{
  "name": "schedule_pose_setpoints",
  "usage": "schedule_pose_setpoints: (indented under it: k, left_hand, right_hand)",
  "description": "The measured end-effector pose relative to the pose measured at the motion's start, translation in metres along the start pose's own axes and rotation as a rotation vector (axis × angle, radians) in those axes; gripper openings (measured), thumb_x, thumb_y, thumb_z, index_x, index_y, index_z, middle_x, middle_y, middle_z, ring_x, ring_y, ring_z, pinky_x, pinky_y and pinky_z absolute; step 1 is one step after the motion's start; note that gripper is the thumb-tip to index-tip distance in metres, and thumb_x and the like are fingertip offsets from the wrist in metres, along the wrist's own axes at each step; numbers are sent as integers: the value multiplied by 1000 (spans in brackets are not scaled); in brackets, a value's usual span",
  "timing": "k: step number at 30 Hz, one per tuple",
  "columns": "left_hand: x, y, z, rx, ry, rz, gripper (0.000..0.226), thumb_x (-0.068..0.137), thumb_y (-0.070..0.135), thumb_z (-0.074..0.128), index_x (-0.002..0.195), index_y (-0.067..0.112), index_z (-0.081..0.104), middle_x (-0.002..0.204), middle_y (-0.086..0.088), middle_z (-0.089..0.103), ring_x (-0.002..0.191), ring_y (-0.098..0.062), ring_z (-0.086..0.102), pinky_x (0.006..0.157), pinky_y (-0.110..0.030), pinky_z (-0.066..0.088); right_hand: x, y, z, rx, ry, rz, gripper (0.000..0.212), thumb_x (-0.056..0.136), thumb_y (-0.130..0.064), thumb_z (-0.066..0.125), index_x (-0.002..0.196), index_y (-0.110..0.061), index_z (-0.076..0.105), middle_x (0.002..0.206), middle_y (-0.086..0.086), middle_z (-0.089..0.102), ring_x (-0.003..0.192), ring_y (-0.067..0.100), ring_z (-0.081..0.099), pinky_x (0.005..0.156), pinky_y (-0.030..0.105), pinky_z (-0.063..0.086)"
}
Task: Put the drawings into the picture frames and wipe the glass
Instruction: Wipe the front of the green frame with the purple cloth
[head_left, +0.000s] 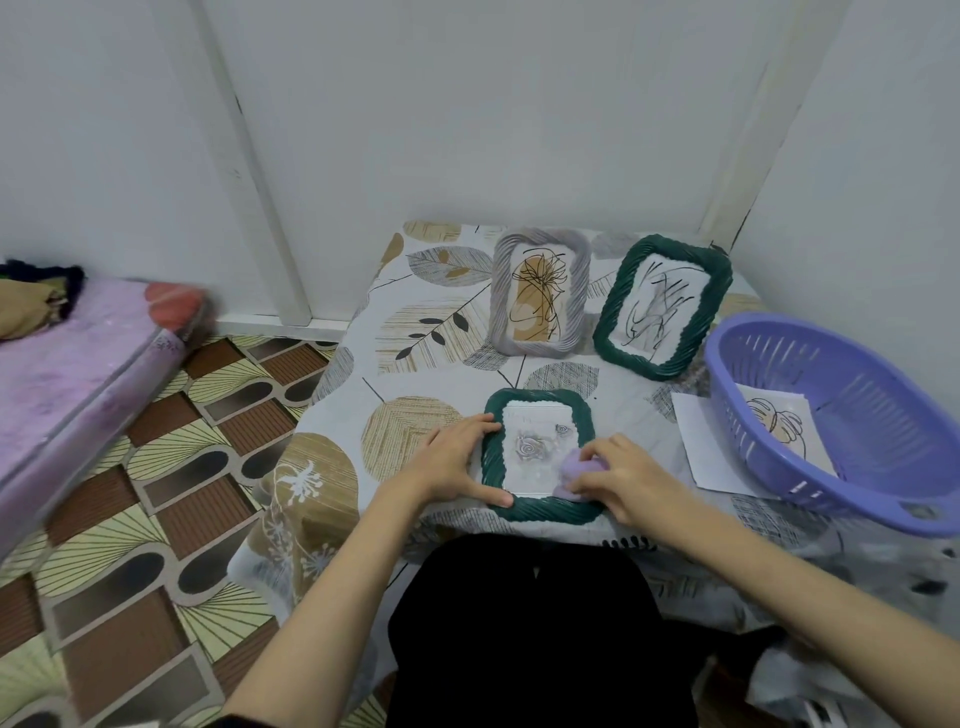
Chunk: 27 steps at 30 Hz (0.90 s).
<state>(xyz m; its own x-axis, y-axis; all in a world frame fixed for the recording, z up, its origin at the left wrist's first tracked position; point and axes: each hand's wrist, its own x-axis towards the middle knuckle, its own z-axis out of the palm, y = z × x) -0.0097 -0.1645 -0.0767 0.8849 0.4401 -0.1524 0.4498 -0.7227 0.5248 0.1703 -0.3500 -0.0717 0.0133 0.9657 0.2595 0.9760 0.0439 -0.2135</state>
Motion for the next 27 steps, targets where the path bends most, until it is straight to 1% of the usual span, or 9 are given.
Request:
schedule_pose_setpoints:
  k: [1, 4, 7, 11, 14, 19, 21, 24, 27]
  left_hand:
    - [0, 0, 0, 6, -5, 1, 98, 62, 57, 74, 142, 27, 26, 154, 11, 18, 142, -10, 17, 118, -44, 9]
    - [1, -1, 0, 17, -24, -3, 107, 54, 70, 69, 142, 27, 26, 154, 11, 17, 142, -10, 17, 118, -45, 9]
    - [1, -1, 1, 23, -24, -1, 112, 48, 77, 63, 142, 27, 26, 154, 12, 18, 142, -9, 17, 118, -47, 9]
    - [0, 0, 1, 23, -7, -2, 98, 62, 59, 73, 142, 27, 26, 154, 12, 18, 142, -8, 17, 118, -45, 8]
    - [0, 1, 0, 34, -8, -1, 98, 63, 59, 73, 142, 27, 26, 153, 13, 18, 142, -8, 17, 118, -44, 9]
    - [2, 3, -2, 78, -7, 4, 99, 61, 60, 73, 141, 26, 26, 153, 10, 20, 141, -9, 18, 116, -41, 11]
    - [1, 3, -1, 98, -7, 6, 101, 61, 60, 73, 143, 25, 23, 153, 10, 19, 141, -9, 17, 116, -40, 10]
    - [2, 3, -1, 110, -11, 0, 105, 62, 59, 73, 145, 23, 19, 153, 10, 18, 141, -8, 15, 116, -39, 9]
    - [4, 3, -3, 107, -26, -5, 106, 61, 59, 73, 145, 22, 20, 153, 11, 17, 142, -7, 15, 118, -41, 8]
  right_hand:
    - [-3, 8, -4, -31, 6, 5, 12, 77, -18, 60, 78, -23, 71, 84, 10, 62, 75, 25, 53, 66, 27, 45]
    - [6, 22, -7, -122, 25, 138, 25, 64, 0, 74, 77, -21, 73, 78, 10, 60, 71, 29, 55, 61, 35, 49]
    - [13, 5, 8, -115, 119, 119, 13, 72, -15, 59, 71, -19, 71, 76, 11, 59, 66, 31, 56, 56, 34, 51]
    - [-9, -7, 23, -95, 135, 6, 18, 80, -19, 55, 87, -24, 71, 87, 8, 63, 72, 27, 56, 66, 28, 51]
    - [3, 6, 14, -120, 198, 32, 25, 75, -19, 48, 78, -19, 72, 78, 7, 64, 64, 27, 56, 58, 29, 53]
    - [50, 6, 22, -117, 157, 216, 9, 71, -23, 72, 74, -15, 73, 69, 10, 61, 64, 30, 55, 55, 38, 53]
    - [50, -3, 35, -112, 124, 184, 19, 63, -15, 82, 78, -15, 71, 71, 10, 62, 64, 29, 55, 56, 38, 54]
    - [29, -13, 38, -139, 183, 116, 36, 53, -3, 84, 82, -17, 71, 70, 8, 62, 61, 27, 57, 55, 29, 51]
    - [30, -12, 33, -156, 223, 215, 33, 51, -2, 84, 79, -14, 71, 67, 7, 62, 61, 27, 57, 55, 28, 48]
